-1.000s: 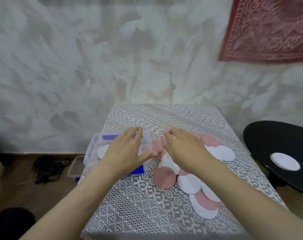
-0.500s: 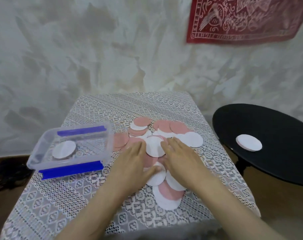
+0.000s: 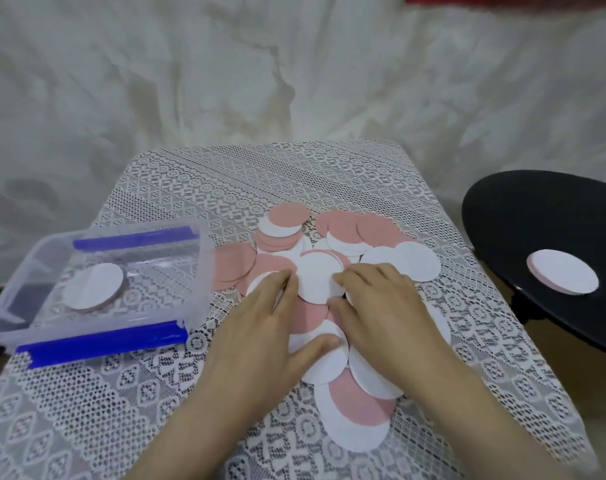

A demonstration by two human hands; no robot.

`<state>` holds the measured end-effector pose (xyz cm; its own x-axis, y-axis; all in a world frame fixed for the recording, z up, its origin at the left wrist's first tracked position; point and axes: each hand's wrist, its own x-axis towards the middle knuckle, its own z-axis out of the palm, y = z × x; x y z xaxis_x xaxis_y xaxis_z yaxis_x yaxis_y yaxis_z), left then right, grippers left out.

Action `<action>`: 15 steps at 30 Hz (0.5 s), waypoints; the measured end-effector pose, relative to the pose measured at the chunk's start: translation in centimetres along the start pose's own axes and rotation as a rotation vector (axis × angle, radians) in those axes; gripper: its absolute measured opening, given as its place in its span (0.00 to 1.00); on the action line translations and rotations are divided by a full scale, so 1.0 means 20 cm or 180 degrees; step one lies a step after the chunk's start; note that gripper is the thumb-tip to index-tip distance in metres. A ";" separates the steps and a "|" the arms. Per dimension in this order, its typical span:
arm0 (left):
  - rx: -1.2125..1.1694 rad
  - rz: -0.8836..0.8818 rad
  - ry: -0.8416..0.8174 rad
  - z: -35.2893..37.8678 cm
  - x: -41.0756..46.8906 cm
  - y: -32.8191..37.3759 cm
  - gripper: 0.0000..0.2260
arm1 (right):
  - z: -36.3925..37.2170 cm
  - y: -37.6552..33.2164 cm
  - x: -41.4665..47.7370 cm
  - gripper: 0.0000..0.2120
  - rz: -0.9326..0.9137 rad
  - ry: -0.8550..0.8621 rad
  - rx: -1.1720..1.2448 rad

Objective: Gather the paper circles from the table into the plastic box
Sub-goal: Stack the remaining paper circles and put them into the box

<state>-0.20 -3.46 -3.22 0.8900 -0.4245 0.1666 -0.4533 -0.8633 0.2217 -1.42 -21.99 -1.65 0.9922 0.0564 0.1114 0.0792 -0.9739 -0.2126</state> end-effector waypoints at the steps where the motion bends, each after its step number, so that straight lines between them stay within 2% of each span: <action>1: -0.0011 0.0005 0.0006 0.00 -0.01 0.00 0.44 | 0.00 0.00 0.00 0.17 0.0023 0.0060 0.0052; 7: -0.0084 0.0015 0.0107 0.00 -0.01 -0.01 0.40 | -0.02 -0.04 0.05 0.18 0.0323 0.0120 0.0422; 11: -0.0093 -0.0037 0.0130 -0.02 -0.01 0.01 0.40 | -0.01 -0.06 0.12 0.25 0.0570 0.0049 0.0719; 15: -0.0127 -0.0073 0.0141 -0.02 -0.01 0.02 0.39 | 0.01 -0.05 0.15 0.21 0.0703 0.0071 0.0914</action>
<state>-0.50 -3.56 -2.81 0.8974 -0.3915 0.2033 -0.4353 -0.8607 0.2640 1.56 -20.80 -1.23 0.9863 -0.1563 0.0530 -0.1096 -0.8605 -0.4975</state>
